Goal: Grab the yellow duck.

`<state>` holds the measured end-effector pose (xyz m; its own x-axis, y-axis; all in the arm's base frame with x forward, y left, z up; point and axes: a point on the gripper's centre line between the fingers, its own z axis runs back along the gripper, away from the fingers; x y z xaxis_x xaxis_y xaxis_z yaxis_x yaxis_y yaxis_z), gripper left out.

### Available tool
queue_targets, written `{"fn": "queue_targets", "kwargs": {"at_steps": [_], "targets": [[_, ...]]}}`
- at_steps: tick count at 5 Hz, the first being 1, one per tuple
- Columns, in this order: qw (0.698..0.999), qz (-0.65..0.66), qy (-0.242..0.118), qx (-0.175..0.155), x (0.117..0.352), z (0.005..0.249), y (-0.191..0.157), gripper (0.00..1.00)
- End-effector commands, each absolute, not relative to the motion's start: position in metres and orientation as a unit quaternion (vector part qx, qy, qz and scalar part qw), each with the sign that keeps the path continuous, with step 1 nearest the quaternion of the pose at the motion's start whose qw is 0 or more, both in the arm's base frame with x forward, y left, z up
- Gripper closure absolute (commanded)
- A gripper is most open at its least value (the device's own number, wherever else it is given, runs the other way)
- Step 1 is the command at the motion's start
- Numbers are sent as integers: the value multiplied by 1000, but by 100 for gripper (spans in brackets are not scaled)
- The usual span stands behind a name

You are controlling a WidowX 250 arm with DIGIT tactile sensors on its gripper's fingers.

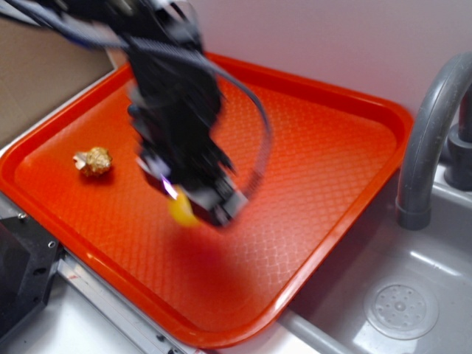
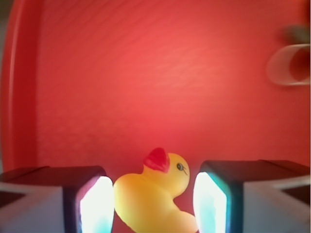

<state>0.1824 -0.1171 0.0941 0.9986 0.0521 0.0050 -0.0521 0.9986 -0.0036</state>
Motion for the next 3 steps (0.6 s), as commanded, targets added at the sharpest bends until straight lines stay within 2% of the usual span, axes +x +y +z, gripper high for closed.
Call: {"fn": "queue_targets", "kwargs": {"at_steps": [1,2,3], "targets": [[993,103,-59,-4,182,176,-52,100],[982,157,-101,10,169,209,-30,100],[980,168,-106,-4,165,212,-23,100]]}}
